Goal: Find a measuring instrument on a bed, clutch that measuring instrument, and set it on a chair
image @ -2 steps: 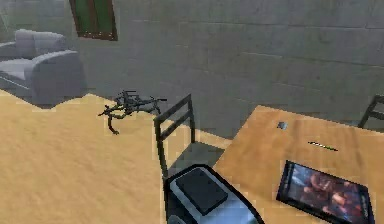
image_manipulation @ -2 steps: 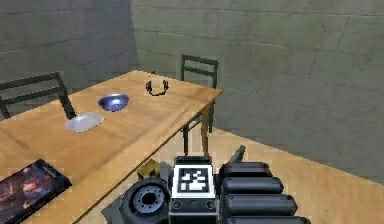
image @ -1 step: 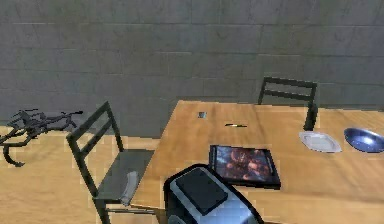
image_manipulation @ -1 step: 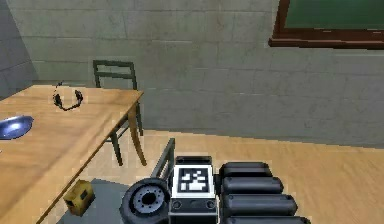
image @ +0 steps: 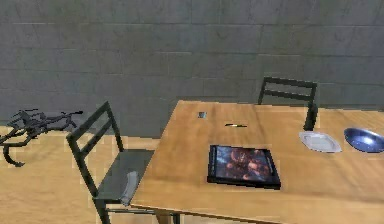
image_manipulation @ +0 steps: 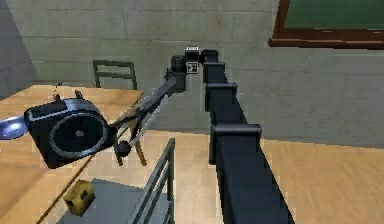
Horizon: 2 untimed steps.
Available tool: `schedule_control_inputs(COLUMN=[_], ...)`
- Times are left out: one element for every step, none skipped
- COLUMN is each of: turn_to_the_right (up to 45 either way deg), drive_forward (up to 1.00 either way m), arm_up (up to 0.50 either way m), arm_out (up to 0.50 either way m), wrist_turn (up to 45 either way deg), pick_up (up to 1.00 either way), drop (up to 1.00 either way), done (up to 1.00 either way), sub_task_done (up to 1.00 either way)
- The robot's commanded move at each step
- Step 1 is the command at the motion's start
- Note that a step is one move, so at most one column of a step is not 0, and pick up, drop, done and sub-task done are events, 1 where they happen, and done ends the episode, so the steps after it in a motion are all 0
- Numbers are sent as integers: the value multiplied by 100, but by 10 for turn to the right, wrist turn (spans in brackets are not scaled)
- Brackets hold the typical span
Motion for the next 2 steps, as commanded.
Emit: schedule_control_inputs(turn_to_the_right=[0,0], drive_forward=[0,0], arm_up=[0,-34], arm_out=[0,0], wrist_turn=[390,0], pick_up=[0,0], drop=[0,0], done=[0,0], sub_task_done=[0,0])
